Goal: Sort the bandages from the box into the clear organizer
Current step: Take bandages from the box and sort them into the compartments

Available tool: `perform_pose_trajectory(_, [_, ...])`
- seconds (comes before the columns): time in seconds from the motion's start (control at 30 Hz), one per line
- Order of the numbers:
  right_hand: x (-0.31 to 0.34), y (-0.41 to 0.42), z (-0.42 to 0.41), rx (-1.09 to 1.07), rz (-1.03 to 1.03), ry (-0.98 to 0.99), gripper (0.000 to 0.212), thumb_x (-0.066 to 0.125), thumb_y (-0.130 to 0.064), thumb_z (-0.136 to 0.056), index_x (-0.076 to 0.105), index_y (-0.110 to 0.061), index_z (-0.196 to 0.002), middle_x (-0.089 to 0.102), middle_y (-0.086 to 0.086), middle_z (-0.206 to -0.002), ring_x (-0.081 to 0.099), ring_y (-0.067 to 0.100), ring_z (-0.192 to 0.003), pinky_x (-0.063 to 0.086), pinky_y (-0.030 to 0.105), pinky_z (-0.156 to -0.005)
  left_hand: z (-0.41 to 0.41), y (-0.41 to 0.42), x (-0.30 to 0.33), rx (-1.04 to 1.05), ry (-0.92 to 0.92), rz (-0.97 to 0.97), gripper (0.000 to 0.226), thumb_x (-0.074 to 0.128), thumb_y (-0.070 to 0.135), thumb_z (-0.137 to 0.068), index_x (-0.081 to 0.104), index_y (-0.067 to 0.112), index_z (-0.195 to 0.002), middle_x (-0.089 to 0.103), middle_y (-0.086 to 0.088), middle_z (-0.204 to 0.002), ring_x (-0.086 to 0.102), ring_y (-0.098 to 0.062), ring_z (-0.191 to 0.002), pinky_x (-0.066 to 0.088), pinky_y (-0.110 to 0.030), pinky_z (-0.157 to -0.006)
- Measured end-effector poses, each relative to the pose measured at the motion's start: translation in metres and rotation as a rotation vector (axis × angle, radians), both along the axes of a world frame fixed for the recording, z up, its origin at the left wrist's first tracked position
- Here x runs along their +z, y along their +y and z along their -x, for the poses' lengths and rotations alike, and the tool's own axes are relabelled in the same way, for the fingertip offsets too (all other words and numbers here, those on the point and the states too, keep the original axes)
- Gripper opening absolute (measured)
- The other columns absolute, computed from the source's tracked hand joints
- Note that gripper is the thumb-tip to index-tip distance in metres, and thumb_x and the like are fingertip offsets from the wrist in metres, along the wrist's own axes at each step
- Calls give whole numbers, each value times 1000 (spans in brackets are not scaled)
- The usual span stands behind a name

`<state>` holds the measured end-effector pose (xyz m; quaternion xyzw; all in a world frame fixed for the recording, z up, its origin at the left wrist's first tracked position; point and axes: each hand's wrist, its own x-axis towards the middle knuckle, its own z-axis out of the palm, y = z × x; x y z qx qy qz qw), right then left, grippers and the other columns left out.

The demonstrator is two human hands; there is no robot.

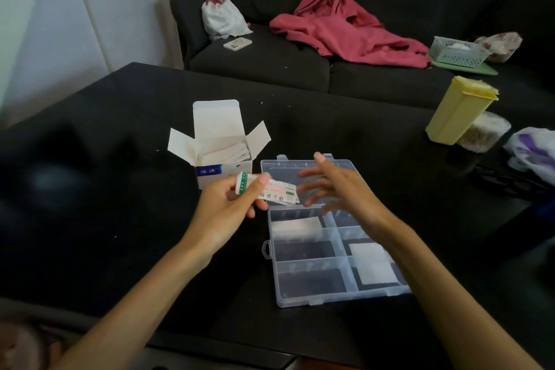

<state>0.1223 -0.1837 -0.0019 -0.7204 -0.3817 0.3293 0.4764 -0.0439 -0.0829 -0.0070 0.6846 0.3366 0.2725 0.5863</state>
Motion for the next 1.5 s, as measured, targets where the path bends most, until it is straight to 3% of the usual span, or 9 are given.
perform_pose_trajectory(0.1, [6, -1, 5, 55, 58, 85, 25, 62, -37, -84, 67, -20, -101, 69, -3, -91, 68, 11, -80, 52, 16, -60, -4, -8, -2, -83, -21, -16, 16, 58, 34, -85, 68, 22, -85, 69, 9, -65, 58, 3, -55, 42, -6, -51])
perform_pose_trajectory(0.2, [4, -4, 6, 49, 45, 71, 11, 73, -23, -76, 70, -19, -86, 71, -4, -83, 69, 7, -74, 51, 14, -59, -8, -10, -3, -109, -43, -20, 13, 58, 34, -83, 67, 24, -83, 69, 8, -64, 58, 2, -54, 42, -7, -51])
perform_pose_trajectory(0.43, [1, -5, 5, -76, -7, 233, 10, 71, -21, -79, 73, -13, -84, 73, 4, -86, 70, 15, -74, 53, 17, -60, -11, -9, -2, -171, -41, 139, 13, 66, 22, -83, 64, 29, -94, 70, 15, -86, 65, 9, -76, 49, -10, -54])
perform_pose_trajectory(0.57, [4, -4, 11, -37, -8, 262, 13, 72, -21, -78, 69, -18, -90, 73, -1, -83, 72, 17, -75, 54, 17, -58, -12, -5, -5, -78, -91, 276, 13, 65, 16, -85, 67, 21, -96, 74, 4, -88, 69, -2, -83, 53, -14, -60])
perform_pose_trajectory(0.73, [3, -2, 16, -33, 35, 122, 6, 71, -24, -78, 68, -20, -81, 71, -11, -72, 69, 6, -64, 50, 14, -53, -10, -4, -6, -94, -16, 171, 7, 67, 21, -84, 66, 27, -87, 73, 12, -79, 68, 2, -78, 51, -13, -58])
perform_pose_trajectory(1.13, [2, -4, 14, -108, 30, 226, 3, 69, -22, -80, 71, -20, -81, 71, -10, -71, 69, 5, -67, 52, 15, -54, -10, -1, -8, -126, 28, 132, 13, 67, 21, -85, 68, 26, -97, 74, 10, -84, 68, 1, -79, 50, -13, -56])
perform_pose_trajectory(1.23, [-4, -3, 15, -170, -88, 17, 4, 70, -21, -80, 71, -21, -84, 69, -13, -80, 68, 2, -68, 51, 13, -55, -10, 1, -10, -91, 48, 151, 11, 68, 19, -83, 70, 23, -94, 74, 10, -81, 68, 2, -76, 50, -12, -54])
perform_pose_trajectory(1.4, [-18, -2, 10, -120, -349, -829, 12, 73, -21, -79, 75, -17, -89, 72, -5, -86, 65, 5, -77, 53, 14, -70, -11, 2, -10, -20, 29, 216, 5, 71, 21, -81, 71, 24, -85, 72, 12, -73, 67, 2, -72, 49, -12, -53])
perform_pose_trajectory(1.5, [-24, -1, 14, -26, -301, -909, 11, 72, -23, -79, 75, -17, -88, 73, -1, -97, 69, 13, -85, 51, 15, -70, -12, 1, -7, -28, 33, 231, 12, 72, 26, -80, 72, 26, -92, 74, 11, -81, 66, -5, -83, 45, -17, -60])
